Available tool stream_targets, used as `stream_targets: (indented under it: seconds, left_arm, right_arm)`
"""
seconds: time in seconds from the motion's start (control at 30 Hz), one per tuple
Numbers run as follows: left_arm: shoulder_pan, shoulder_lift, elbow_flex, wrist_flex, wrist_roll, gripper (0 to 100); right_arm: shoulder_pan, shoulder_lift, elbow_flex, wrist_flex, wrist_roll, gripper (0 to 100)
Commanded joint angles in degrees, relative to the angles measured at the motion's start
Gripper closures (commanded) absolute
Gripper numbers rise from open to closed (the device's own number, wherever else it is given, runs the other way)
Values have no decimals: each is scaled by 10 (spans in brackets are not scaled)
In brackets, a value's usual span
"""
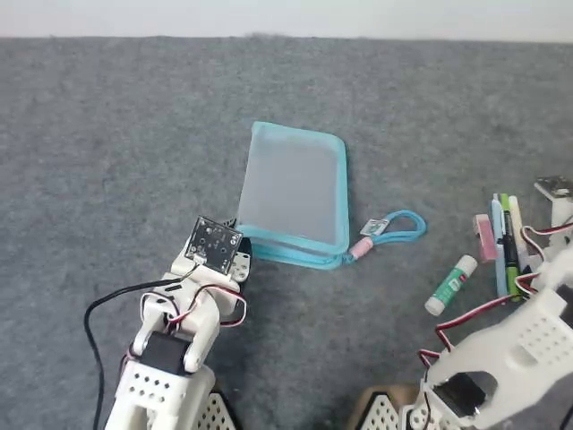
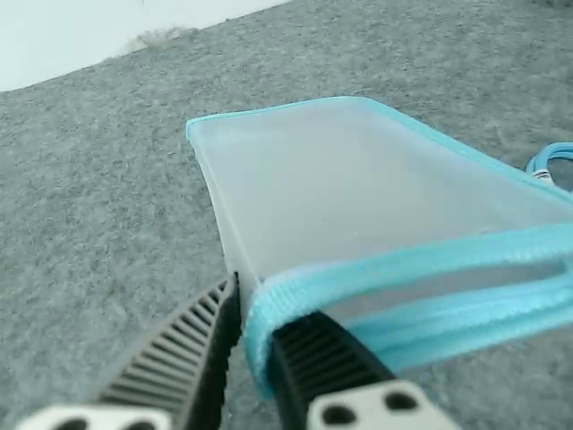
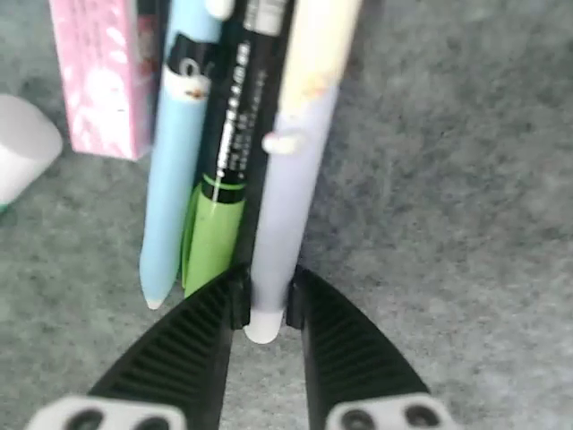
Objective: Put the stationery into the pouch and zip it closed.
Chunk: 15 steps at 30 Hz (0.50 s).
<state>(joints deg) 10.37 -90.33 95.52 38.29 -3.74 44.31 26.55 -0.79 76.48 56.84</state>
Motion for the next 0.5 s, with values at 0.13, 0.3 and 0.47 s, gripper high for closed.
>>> stream_targets:
  seconds: [0.13,0.3,0.47]
  left_arm:
    - [7,-10,-7,1,4,989]
    - [9,-10,-7,1,4,989]
    - [6,-10,-7,1,4,989]
  right_arm:
    - [32,-95,-5,10,-44,992]
    - [17,-213,67,9,-37,992]
    - [-28,-376,206,9,-7,992]
